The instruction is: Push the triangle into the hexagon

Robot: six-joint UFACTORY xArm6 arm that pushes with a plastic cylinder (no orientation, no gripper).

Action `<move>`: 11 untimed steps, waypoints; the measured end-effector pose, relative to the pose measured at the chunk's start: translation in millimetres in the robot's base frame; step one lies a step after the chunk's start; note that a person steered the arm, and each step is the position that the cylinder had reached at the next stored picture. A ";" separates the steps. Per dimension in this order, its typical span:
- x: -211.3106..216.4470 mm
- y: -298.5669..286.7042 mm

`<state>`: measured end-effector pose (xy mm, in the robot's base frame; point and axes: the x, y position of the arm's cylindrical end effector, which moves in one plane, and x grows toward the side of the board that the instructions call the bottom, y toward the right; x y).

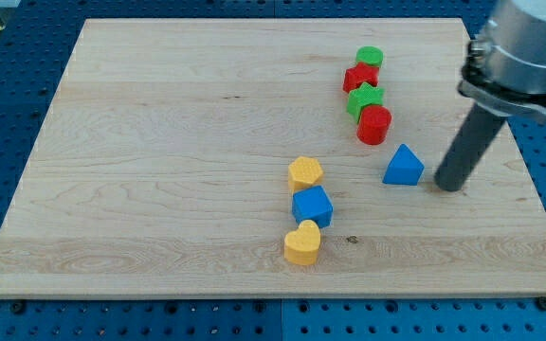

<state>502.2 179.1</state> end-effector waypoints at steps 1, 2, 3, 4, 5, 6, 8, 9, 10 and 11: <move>-4.5 -63.4; -4.9 -93.4; -5.1 -62.2; -13.7 -18.0; -30.9 -1.2; -40.5 -25.8; -40.5 -95.9; -40.8 -114.9; -46.4 -117.5; -68.6 -99.3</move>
<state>433.6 79.8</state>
